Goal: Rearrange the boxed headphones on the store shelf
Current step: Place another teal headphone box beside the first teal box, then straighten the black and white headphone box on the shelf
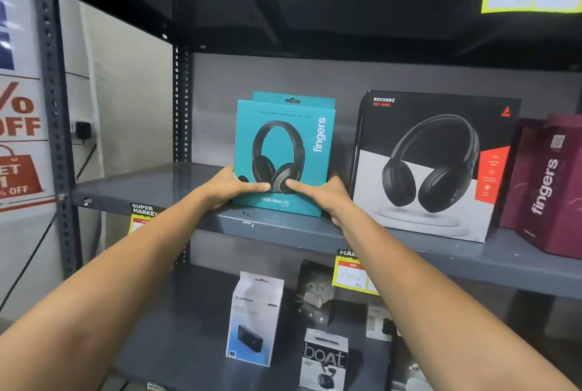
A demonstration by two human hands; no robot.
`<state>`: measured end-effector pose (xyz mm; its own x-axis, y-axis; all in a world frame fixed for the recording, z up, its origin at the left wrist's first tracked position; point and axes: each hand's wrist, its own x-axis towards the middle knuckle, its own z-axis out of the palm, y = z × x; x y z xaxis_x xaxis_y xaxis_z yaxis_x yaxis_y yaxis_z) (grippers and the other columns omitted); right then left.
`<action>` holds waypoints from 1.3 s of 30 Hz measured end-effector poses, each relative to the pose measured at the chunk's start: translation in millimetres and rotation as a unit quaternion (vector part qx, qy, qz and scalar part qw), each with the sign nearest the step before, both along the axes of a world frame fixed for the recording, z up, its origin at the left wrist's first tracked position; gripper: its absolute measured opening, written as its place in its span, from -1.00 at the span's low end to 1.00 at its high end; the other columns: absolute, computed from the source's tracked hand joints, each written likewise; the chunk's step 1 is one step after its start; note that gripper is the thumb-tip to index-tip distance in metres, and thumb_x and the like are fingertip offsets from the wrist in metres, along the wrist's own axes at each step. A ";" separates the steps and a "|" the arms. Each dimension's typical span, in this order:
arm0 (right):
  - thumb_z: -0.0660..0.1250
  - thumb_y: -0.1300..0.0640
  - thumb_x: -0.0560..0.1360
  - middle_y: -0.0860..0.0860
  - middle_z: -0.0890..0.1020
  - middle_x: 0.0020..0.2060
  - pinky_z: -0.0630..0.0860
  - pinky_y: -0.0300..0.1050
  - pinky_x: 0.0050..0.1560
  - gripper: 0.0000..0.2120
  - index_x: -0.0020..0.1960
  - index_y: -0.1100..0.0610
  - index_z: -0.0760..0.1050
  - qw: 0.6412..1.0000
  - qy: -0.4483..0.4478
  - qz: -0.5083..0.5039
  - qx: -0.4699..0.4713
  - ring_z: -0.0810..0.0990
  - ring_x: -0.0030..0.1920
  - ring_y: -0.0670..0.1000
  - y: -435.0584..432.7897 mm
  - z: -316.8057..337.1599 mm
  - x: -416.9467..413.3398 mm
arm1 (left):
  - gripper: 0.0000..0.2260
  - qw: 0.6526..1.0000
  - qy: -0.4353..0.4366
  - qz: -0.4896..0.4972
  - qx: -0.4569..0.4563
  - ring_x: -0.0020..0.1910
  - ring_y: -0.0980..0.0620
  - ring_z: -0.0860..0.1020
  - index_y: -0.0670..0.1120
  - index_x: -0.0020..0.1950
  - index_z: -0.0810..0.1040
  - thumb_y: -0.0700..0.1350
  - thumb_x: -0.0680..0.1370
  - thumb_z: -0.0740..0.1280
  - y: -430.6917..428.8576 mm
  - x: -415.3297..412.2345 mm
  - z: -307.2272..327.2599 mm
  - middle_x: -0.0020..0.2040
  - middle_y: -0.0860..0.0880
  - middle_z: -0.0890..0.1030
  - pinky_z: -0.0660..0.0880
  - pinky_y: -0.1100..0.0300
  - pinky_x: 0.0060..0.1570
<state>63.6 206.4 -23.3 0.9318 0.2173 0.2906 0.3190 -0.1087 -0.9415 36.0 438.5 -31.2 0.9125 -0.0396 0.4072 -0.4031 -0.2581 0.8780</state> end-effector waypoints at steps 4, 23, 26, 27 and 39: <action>0.64 -0.15 0.09 -0.10 0.59 -0.06 0.53 -0.34 -0.36 -0.24 0.17 0.07 0.41 1.000 -0.006 -0.013 0.007 0.58 -0.06 -0.12 -4.2 -3.0 -3.5 | -0.51 1.000 -0.012 0.005 0.026 0.04 0.01 0.68 -0.08 0.18 0.59 -0.04 0.30 0.62 -0.3 -3.0 -0.3 0.05 0.00 0.73 0.62 0.20 -0.03; 0.39 -0.23 0.41 0.09 0.58 0.22 0.53 -0.10 0.00 -0.40 0.26 0.17 0.46 0.966 -0.060 -0.071 -0.243 0.57 0.16 0.09 -13.0 1.8 -35.5 | -0.49 0.984 0.058 0.105 0.132 -0.06 0.10 0.66 0.04 0.08 0.58 0.18 0.23 0.61 -5.0 -28.3 6.4 -0.04 0.14 0.69 0.59 0.22 0.01; 0.33 -0.02 0.54 0.18 0.56 0.20 0.43 -0.10 -0.08 -0.61 0.21 0.25 0.45 0.911 -0.120 -0.126 -0.375 0.56 0.15 0.17 -29.7 -2.6 -57.8 | -0.47 0.899 0.102 0.302 0.299 -0.30 0.09 0.50 -0.09 -0.20 0.50 0.33 0.22 0.54 -9.3 -45.7 6.8 -0.21 0.00 0.61 0.39 0.19 -0.36; 0.31 0.04 0.56 0.20 0.56 0.18 0.44 -0.08 -0.05 -0.66 0.19 0.26 0.45 0.902 -0.135 -0.139 -0.386 0.55 0.14 0.19 -38.6 -5.9 -64.4 | -0.44 0.863 0.092 0.369 0.332 -0.36 0.04 0.45 -0.13 -0.29 0.43 0.33 0.22 0.53 -13.8 -53.7 4.6 -0.24 -0.09 0.61 0.32 0.14 -0.43; 0.55 0.11 0.32 0.16 0.51 0.16 0.28 -0.22 0.14 -0.63 0.05 0.21 0.54 0.855 -0.360 -0.290 -0.233 0.45 0.23 0.14 -208.2 -23.8 -87.6 | -0.51 0.953 -0.097 0.232 0.170 0.09 -0.05 0.62 -0.17 0.17 0.61 0.09 0.37 0.55 -208.8 -77.6 -9.9 0.12 -0.12 0.68 0.48 0.17 0.09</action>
